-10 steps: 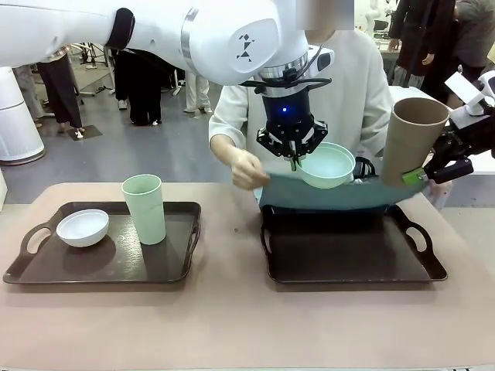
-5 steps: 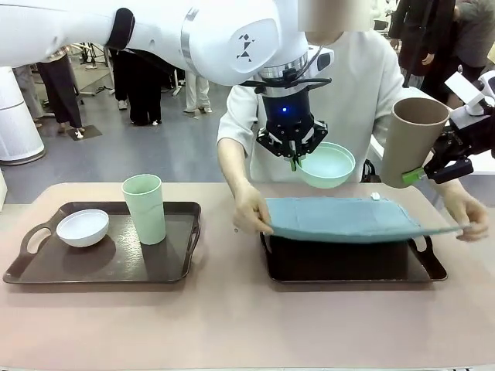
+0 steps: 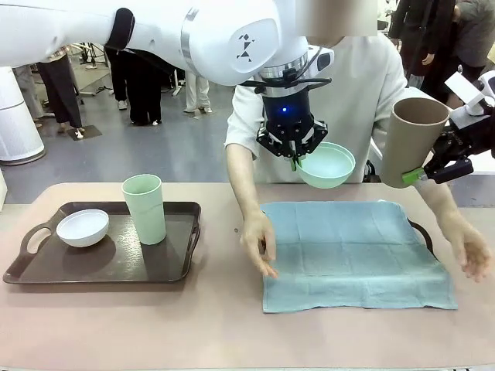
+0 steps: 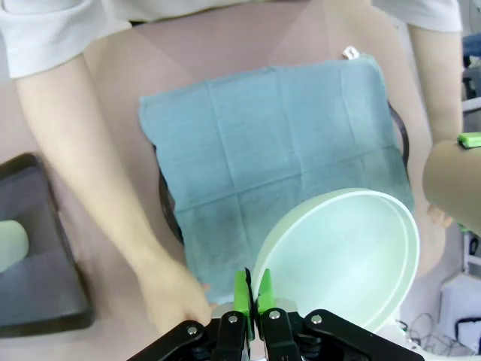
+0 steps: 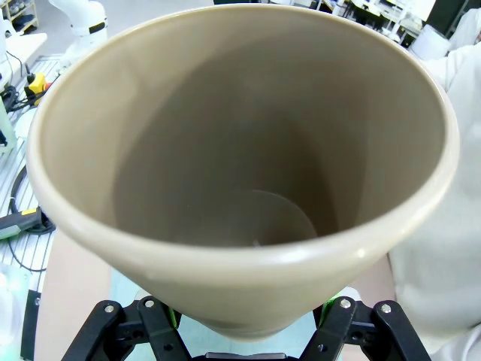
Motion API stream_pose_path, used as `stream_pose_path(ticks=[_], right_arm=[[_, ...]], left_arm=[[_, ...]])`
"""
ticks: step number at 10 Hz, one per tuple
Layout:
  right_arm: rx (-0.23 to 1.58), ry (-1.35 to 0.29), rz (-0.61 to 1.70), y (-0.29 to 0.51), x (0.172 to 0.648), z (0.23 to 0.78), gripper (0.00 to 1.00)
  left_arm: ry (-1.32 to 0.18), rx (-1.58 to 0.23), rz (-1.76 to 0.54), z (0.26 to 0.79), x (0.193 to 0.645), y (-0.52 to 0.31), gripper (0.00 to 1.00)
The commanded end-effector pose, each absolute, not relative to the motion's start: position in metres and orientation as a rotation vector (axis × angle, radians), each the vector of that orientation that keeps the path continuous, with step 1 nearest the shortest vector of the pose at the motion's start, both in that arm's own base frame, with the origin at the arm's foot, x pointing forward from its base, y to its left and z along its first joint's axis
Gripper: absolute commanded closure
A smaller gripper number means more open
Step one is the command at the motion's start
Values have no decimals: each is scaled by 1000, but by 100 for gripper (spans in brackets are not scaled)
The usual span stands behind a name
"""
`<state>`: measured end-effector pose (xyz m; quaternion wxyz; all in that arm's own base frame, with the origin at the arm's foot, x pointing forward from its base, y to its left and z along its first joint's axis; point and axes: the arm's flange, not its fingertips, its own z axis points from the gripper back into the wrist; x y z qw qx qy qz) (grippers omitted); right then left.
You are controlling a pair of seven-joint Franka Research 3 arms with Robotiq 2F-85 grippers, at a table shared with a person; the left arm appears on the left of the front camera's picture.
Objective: Set up a tray with a mat and arrange the tableware.
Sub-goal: Place the Picnic Bowl and Reusable plastic cup back onto the Handle tray in front of the human's position.
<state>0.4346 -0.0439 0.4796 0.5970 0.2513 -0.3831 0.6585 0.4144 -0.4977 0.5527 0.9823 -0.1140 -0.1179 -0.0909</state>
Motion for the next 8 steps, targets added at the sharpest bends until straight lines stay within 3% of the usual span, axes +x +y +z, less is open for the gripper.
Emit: stream_pose_path(ticks=[1,8], right_arm=[[576,-889,1533,-44,438,481,41],[576,-889,1533,-44,438,481,41]], left_arm=[[-238,-233,-191,554,415,-497,100],[-238,-233,-191,554,415,-497,100]])
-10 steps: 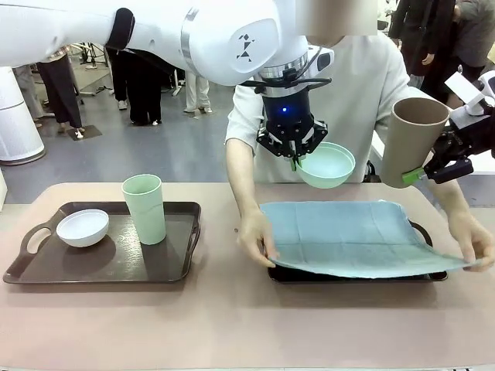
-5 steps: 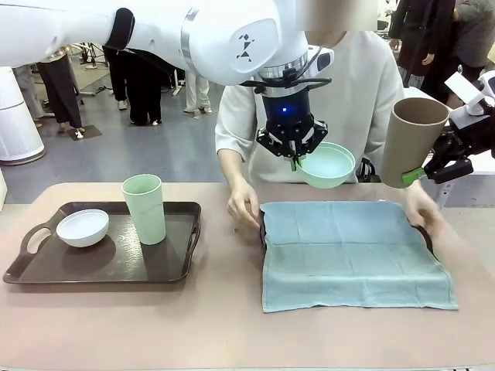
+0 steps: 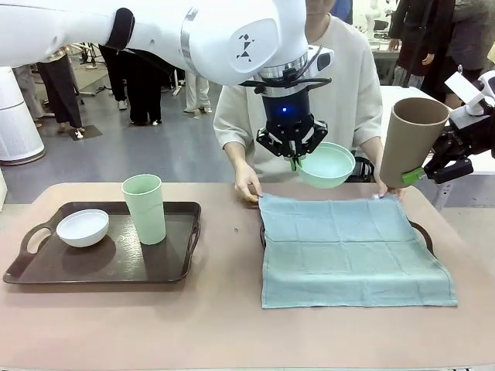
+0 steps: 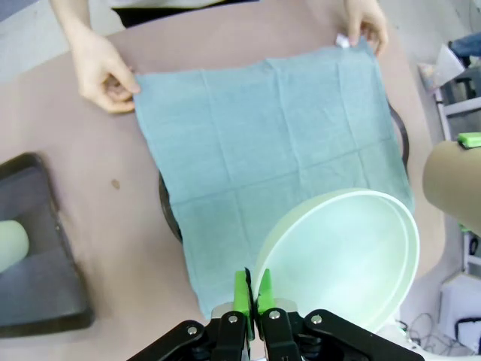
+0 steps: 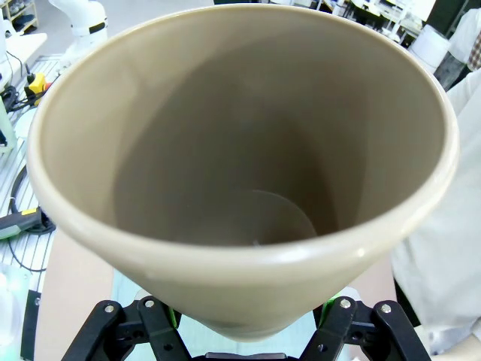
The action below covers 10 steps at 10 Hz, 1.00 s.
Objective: Set up a tray with a mat and arrange the tableware.
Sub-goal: Place the Picnic Bowl and Reusable plastic cup back onto the Handle tray in front of the human's position.
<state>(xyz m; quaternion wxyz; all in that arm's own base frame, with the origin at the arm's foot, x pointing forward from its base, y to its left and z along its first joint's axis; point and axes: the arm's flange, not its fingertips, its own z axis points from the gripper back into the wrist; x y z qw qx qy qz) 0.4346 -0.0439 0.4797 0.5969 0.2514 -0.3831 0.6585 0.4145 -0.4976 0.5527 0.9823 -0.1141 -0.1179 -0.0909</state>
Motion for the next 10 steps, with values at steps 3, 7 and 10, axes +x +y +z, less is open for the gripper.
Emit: stream_pose_path(ticks=[3,7,10], right_arm=[[576,-889,1533,-44,438,481,41],[642,-897,1521,-49,446,462,22],[784,-890,1473,-62,471,397,22]], left_arm=[[-238,-233,-191,554,415,-497,100],[-222,-247,-200,534,426,-495,96],[-173,-264,-193,468,458,-484,96]])
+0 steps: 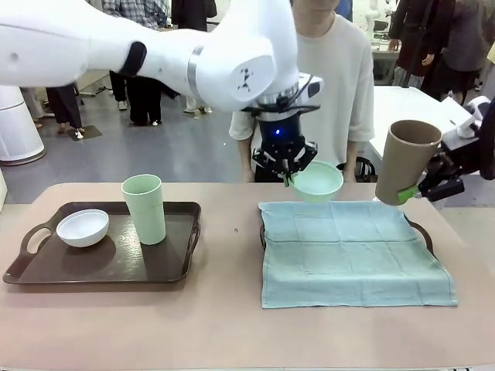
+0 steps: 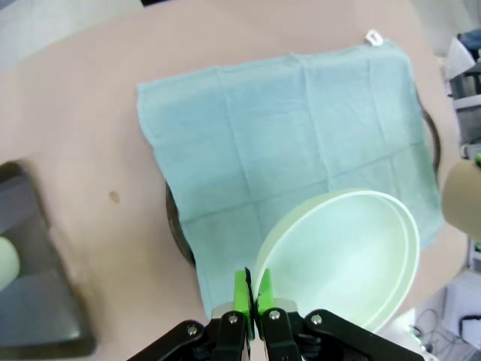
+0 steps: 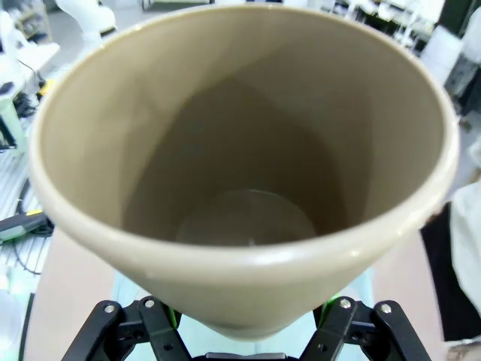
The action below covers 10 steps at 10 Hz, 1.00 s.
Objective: Set up a tray with a mat and arrange the tableware.
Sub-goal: Place the Picnic Bowl and Reusable plastic cup back onto the Handle tray in front of the human's position.
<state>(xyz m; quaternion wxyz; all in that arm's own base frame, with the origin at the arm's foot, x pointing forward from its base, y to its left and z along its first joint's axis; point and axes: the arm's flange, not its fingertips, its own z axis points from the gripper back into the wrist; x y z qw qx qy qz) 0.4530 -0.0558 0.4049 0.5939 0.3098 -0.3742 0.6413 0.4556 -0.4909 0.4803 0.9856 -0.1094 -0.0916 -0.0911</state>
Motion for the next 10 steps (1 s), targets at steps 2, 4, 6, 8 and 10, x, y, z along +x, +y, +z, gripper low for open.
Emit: stream_pose_path(ticks=[2,4,6,8,10], right_arm=[[820,-836,1440,-64,478,364,22],[787,-783,1455,-58,484,338,22],[734,-762,1459,-60,486,333,22],[779,-772,1441,-59,484,328,22],[712,-754,1467,-63,486,337,22]], left_arm=[[-149,-272,-196,436,467,-490,96],[-122,-253,-187,410,474,-499,96],[-108,-242,-181,403,472,-508,96],[-114,-233,-193,394,472,-505,96],[-117,-243,-192,402,470,-508,96]])
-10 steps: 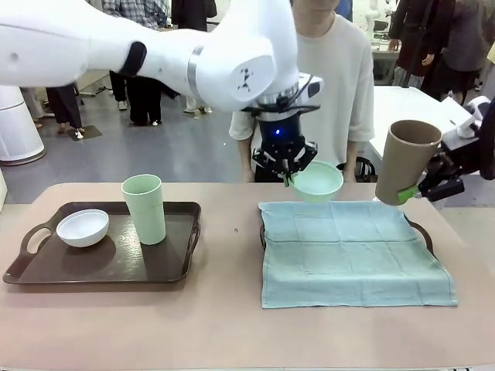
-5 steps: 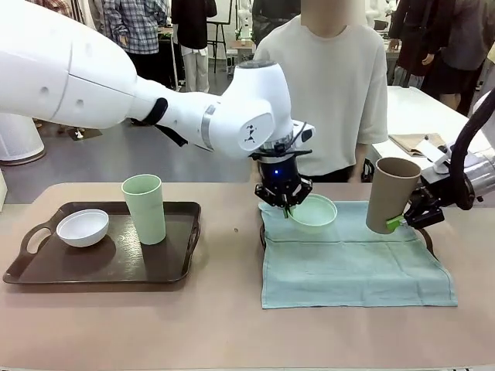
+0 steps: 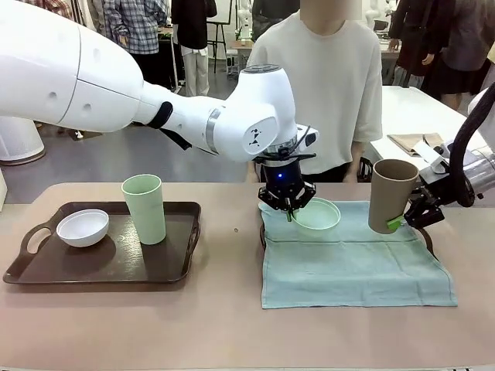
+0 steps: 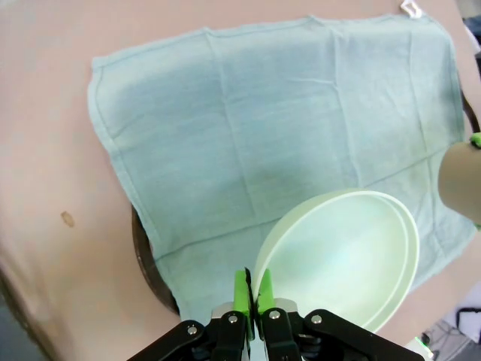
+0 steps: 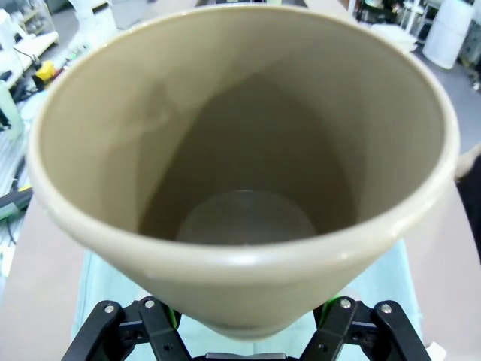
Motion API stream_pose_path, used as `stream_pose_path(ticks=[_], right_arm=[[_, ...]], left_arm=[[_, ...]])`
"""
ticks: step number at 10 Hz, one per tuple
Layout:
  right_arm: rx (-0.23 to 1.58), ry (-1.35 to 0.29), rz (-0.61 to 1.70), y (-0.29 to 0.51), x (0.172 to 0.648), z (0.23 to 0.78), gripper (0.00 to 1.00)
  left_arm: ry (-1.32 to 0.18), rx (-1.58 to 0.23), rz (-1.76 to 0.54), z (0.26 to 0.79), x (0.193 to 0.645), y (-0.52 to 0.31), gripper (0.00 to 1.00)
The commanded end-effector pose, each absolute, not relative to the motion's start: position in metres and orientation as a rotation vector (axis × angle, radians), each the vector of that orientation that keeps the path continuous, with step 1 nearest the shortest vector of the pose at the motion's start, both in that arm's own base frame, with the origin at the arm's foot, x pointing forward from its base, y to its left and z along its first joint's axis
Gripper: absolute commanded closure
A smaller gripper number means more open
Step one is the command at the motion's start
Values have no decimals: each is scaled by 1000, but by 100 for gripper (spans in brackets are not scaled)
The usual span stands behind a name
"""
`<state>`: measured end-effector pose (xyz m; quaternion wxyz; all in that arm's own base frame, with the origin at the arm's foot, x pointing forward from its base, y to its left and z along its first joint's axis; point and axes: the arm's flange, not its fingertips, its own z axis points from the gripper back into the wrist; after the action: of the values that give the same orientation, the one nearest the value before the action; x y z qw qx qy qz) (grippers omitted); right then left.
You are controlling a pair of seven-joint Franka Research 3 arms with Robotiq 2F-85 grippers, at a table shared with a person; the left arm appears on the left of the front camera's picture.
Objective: Set up a tray with a mat and arrange the tableware.
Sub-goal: Place the Picnic Bowl and Reusable plastic cup back onto the Handle tray in front of the human's position.
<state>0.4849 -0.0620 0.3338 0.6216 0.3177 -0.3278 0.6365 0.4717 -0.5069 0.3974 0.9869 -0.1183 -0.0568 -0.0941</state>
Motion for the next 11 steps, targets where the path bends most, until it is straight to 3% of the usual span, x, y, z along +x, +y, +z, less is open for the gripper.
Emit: stream_pose_path(ticks=[1,11], right_arm=[[765,-759,1496,-62,487,327,22],[779,-788,1504,-60,513,269,22]], left_arm=[[-107,-244,-195,393,469,-514,96],[-103,-209,-189,351,499,-534,96]])
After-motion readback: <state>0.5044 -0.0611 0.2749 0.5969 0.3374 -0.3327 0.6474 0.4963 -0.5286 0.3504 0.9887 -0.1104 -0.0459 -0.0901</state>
